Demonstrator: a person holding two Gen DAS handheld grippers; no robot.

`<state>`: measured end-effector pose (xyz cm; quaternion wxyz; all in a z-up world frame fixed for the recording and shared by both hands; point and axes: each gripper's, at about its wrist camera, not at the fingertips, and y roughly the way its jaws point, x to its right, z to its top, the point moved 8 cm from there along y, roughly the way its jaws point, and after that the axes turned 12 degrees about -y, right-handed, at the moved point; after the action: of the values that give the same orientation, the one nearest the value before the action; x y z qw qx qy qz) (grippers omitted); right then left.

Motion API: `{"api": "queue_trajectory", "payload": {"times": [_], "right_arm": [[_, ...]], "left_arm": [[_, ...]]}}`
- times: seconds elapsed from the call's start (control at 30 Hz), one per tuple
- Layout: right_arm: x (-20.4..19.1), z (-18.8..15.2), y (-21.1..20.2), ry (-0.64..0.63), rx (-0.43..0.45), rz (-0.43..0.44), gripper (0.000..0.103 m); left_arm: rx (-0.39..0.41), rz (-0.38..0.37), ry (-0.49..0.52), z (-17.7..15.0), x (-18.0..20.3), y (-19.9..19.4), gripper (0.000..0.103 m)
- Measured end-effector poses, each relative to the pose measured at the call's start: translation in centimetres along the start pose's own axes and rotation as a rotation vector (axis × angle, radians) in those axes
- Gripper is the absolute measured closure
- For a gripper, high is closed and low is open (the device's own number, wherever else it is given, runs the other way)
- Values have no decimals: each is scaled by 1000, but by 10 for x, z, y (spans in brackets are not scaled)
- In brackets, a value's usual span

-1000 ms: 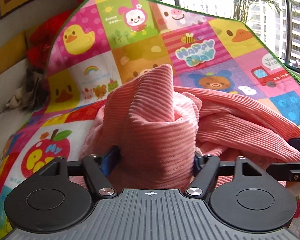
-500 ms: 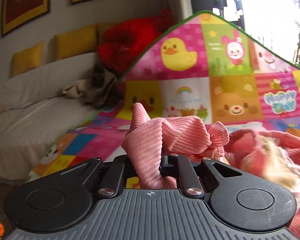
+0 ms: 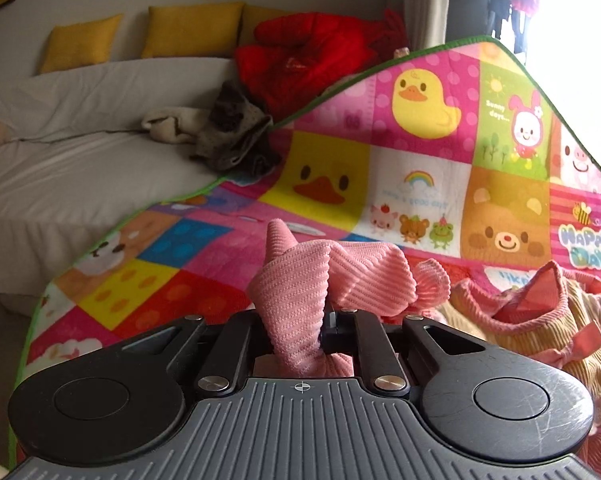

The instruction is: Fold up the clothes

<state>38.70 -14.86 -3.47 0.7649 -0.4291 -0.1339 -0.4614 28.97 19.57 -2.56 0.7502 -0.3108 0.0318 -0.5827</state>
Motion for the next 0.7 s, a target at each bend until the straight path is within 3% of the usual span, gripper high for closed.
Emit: {"api": "queue_trajectory", "payload": {"times": [0.07,0.1,0.13,0.17,0.23,0.3,0.37,0.4,0.47,0.53,0.63,0.7], "right_arm": [[22,6,18,-51,2,-140,91],[30,3,29,-6,-28,-125,82],[37,-4,41,67,-71,-70,66],[44,-11,52,140,-115,-15,59],[60,-23,55,245,-133,9,45],[78,-33,40,288,-105,-59,41],[88,-42,21,235,-99,-187,37],[90,-45,13,167,-99,-264,33],[96,-53,-1,127,-97,-300,31],[106,-62,-19,236,-68,-220,30],[108,-81,-48,456,-48,18,18],[88,-99,-61,469,-86,127,17]], "left_arm": [[9,-28,-25,1,7,13,89],[9,-9,-28,0,9,20,86],[-7,12,-42,0,7,27,83],[-22,34,-57,0,5,34,81],[-63,62,-106,-1,-2,45,51],[-108,42,-190,-1,-16,41,42],[-110,27,-193,0,-21,28,23],[-104,21,-179,-1,-20,18,20],[-117,-24,-152,-7,-10,-2,17],[-156,-105,-113,-21,11,-25,13],[-218,-247,34,-56,61,-61,9],[-250,-325,154,-81,95,-81,9]]}}
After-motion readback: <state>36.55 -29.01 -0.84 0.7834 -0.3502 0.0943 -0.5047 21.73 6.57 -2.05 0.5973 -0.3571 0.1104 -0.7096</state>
